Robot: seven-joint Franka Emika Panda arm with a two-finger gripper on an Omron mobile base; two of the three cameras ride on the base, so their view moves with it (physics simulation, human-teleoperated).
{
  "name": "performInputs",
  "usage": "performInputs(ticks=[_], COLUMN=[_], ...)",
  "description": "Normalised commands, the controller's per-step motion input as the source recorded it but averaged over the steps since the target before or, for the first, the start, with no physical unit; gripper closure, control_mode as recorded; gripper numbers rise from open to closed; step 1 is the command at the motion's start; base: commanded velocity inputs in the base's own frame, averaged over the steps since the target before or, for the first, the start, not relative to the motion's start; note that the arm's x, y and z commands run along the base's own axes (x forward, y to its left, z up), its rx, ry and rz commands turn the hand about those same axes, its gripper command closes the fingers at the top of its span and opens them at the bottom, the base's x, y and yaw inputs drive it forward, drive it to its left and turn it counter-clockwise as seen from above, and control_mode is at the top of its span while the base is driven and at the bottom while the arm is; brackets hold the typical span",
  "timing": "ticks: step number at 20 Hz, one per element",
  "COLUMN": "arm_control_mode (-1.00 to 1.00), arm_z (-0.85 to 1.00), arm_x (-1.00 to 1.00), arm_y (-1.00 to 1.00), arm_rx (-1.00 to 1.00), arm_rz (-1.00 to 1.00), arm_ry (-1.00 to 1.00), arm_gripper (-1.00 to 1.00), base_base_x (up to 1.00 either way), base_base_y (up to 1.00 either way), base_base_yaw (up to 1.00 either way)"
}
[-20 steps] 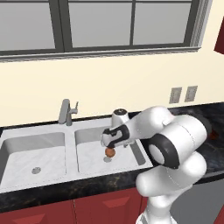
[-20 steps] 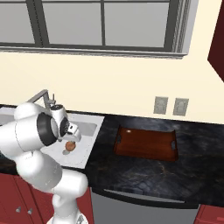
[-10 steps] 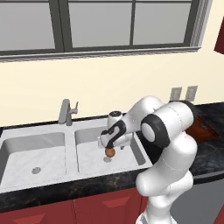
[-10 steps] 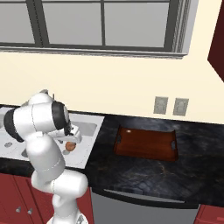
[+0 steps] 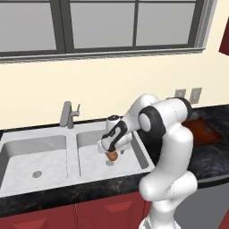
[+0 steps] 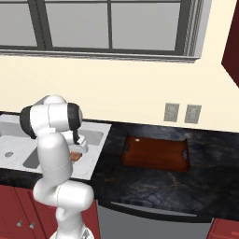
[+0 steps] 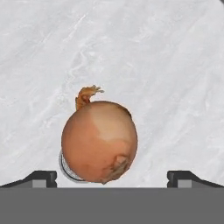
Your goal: Pick up all produce items and place them in the sink. Turn on the sink faucet to wash them. Then turn the sink off and put them in the tray.
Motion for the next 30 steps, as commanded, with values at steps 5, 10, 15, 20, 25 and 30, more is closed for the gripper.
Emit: performInputs(ticks=[5,10,15,20,25,30], arm_control_mode=[-1.0,-1.0,-1.0,-1.0,-1.0,-1.0], arm_z=[-0.29,-0.27,-0.28,0.19,0.77,0.88], arm_x=[0.2,0.07,-0.03,-0.27,-0.34,-0.31], arm_y=[0.03,0.01,0.01,-0.02,-0.23,-0.36], arm_rx=[-0.01,0.0,0.0,0.0,0.01,0.04], arm_rz=[0.0,0.0,0.0,0.0,0.02,0.01], arm_ry=[0.04,0.01,0.0,-0.09,-0.14,-0.1], arm_gripper=[-1.0,-1.0,1.0,1.0,1.0,1.0], base_base_x=[0.0,0.0,0.0,0.0,0.0,0.0], base_base_y=[0.0,0.0,0.0,0.0,0.0,0.0], base_base_yaw=[0.0,0.0,0.0,0.0,0.0,0.0])
